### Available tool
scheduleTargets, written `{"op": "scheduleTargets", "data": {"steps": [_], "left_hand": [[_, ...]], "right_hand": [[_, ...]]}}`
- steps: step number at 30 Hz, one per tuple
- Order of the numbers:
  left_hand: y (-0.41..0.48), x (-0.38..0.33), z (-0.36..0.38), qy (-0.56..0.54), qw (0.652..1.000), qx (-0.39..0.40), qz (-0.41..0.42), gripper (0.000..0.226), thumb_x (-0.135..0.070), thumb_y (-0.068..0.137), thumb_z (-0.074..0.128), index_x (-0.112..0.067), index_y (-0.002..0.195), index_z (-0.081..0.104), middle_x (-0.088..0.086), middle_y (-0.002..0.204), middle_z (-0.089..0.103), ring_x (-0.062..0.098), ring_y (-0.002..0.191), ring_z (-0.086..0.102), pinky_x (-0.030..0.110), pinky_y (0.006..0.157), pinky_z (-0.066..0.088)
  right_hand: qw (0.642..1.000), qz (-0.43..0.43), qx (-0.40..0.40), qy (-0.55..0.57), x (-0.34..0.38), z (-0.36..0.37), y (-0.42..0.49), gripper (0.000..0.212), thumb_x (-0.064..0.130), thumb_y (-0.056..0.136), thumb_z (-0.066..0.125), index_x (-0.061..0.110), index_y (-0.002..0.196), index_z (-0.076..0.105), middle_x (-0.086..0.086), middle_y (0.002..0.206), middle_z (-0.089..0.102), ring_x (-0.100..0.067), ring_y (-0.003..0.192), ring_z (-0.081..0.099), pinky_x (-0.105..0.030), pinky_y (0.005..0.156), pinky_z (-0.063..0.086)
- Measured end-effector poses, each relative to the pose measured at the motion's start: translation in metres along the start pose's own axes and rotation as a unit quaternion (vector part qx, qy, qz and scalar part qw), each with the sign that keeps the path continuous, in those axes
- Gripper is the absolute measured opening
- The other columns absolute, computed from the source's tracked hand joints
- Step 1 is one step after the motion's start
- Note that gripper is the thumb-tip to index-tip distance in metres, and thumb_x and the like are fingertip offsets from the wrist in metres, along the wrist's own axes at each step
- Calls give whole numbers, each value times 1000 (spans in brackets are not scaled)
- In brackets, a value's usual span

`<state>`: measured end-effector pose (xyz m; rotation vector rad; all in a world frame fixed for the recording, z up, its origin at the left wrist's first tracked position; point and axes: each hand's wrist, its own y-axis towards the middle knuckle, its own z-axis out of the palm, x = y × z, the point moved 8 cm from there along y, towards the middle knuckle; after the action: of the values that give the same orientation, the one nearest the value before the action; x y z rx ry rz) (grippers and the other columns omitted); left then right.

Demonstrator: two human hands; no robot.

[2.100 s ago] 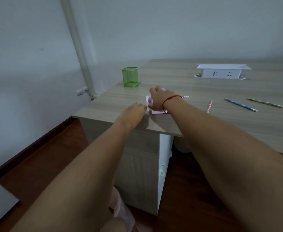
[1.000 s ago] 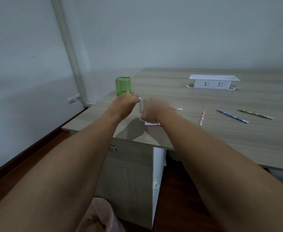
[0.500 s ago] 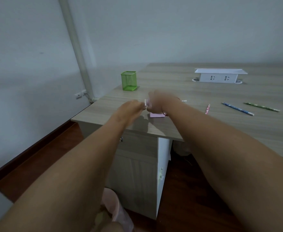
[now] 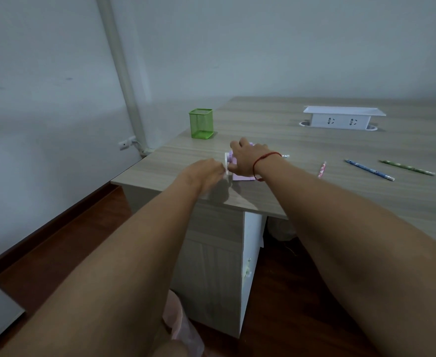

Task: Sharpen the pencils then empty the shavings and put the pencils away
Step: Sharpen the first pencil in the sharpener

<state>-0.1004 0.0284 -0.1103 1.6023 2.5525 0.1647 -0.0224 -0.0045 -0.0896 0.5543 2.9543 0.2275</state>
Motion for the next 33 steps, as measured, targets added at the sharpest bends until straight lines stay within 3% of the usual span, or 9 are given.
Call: {"op": "scheduleTargets", "data": {"steps": [5, 9, 12, 15, 18, 21, 25, 30, 33], "left_hand": [[12, 12, 19, -9, 1000, 5, -27, 31, -18, 100, 39, 0, 99, 64, 20, 105, 66, 34, 95, 61, 37, 82, 44], [28, 19, 23, -5, 999, 7, -31, 30, -18, 99, 39, 0, 105, 63, 22, 108, 64, 35, 98, 60, 38, 83, 44], [41, 26, 21, 24, 999, 35, -2, 29, -16, 97, 41, -2, 111, 62, 23, 110, 63, 36, 102, 60, 40, 88, 47], [52, 29, 18, 69, 995, 45, 55, 25, -20, 95, 45, -9, 111, 61, 19, 104, 65, 35, 94, 62, 40, 81, 49], [61, 29, 6, 141, 987, 15, 73, 23, -21, 95, 46, -10, 111, 59, 17, 100, 64, 34, 90, 62, 36, 71, 45], [64, 24, -10, 189, 977, -33, 93, 19, -7, 92, 47, -3, 102, 62, 18, 97, 64, 36, 92, 63, 36, 66, 44], [65, 23, -23, 177, 972, -94, 119, 22, 2, 89, 46, -2, 100, 65, 20, 94, 66, 36, 94, 62, 38, 65, 46], [56, 17, -44, 167, 965, -157, 128, 26, -12, 99, 38, -2, 103, 62, 20, 96, 64, 37, 94, 60, 34, 59, 35], [39, 13, -49, 140, 966, -180, 121, 23, -8, 97, 42, 0, 101, 63, 22, 97, 66, 38, 92, 60, 40, 63, 41]], "right_hand": [[1000, -6, -13, -8, 0, -1, 2, 54, 45, 96, 38, 12, 138, 37, -12, 142, 40, -34, 125, 48, -42, 96, 40], [999, -10, -32, -11, -1, 1, 5, 53, 47, 95, 39, 12, 136, 39, -11, 139, 43, -35, 120, 51, -42, 93, 41], [998, -15, -55, -17, -2, 3, 7, 53, 47, 91, 43, 12, 131, 42, -11, 133, 47, -35, 112, 56, -41, 89, 42], [996, -22, -79, -24, -3, 2, 7, 53, 48, 89, 45, 12, 127, 44, -10, 127, 51, -34, 104, 58, -40, 84, 43], [996, -28, -85, -28, -2, 2, 6, 53, 49, 90, 46, 12, 128, 44, -9, 126, 52, -32, 102, 59, -40, 83, 45], [996, -19, -80, -25, -5, 1, 4, 55, 49, 91, 45, 12, 131, 42, -9, 129, 50, -32, 103, 59, -40, 83, 45], [998, -4, -66, -25, -5, -1, 1, 53, 46, 93, 42, 12, 134, 39, -9, 132, 48, -33, 108, 57, -41, 87, 44], [999, 27, -18, -23, -4, -3, 6, 53, 41, 95, 40, 13, 139, 36, -9, 139, 42, -32, 122, 51, -40, 95, 39], [999, 34, 10, -22, -3, 0, 8, 56, 42, 94, 41, 13, 141, 33, -10, 141, 40, -33, 126, 48, -42, 97, 39]]}}
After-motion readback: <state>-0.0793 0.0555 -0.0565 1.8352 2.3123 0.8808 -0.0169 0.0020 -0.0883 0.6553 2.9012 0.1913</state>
